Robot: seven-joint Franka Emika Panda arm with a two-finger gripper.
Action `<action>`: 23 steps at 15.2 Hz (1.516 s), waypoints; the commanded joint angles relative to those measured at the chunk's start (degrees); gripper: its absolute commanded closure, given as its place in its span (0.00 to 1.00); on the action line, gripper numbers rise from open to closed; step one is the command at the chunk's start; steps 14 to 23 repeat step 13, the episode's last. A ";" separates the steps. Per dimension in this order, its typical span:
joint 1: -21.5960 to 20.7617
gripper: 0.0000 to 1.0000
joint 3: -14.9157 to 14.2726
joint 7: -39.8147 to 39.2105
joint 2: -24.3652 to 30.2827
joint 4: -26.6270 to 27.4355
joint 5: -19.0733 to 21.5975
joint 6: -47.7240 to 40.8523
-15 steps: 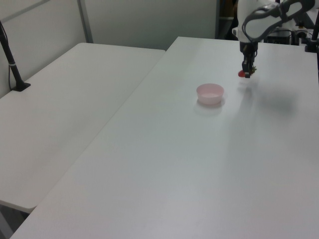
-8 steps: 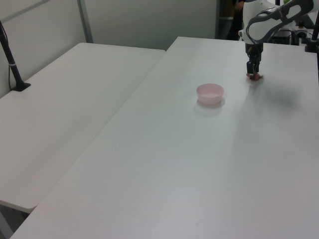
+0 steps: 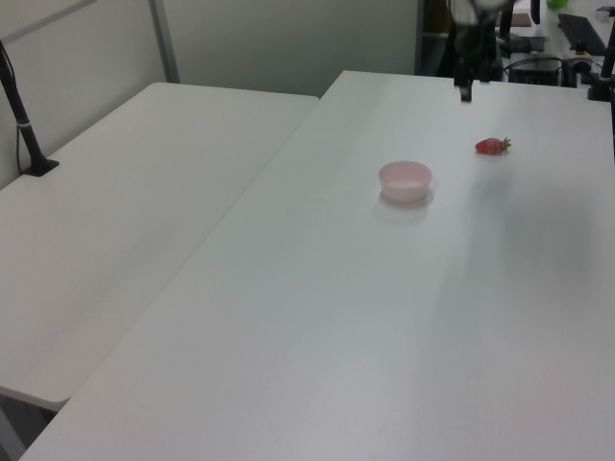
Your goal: Pick up strawberry from bowl
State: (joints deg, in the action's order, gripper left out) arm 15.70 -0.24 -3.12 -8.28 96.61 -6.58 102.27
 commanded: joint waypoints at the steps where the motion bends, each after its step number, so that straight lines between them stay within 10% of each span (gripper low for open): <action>1: -5.40 0.00 -0.73 1.00 8.09 -0.19 5.34 -6.73; 6: -11.48 0.00 -1.25 5.33 9.95 0.24 6.50 -7.26; 23: -11.92 0.00 -1.08 -3.30 10.04 0.07 6.58 -4.27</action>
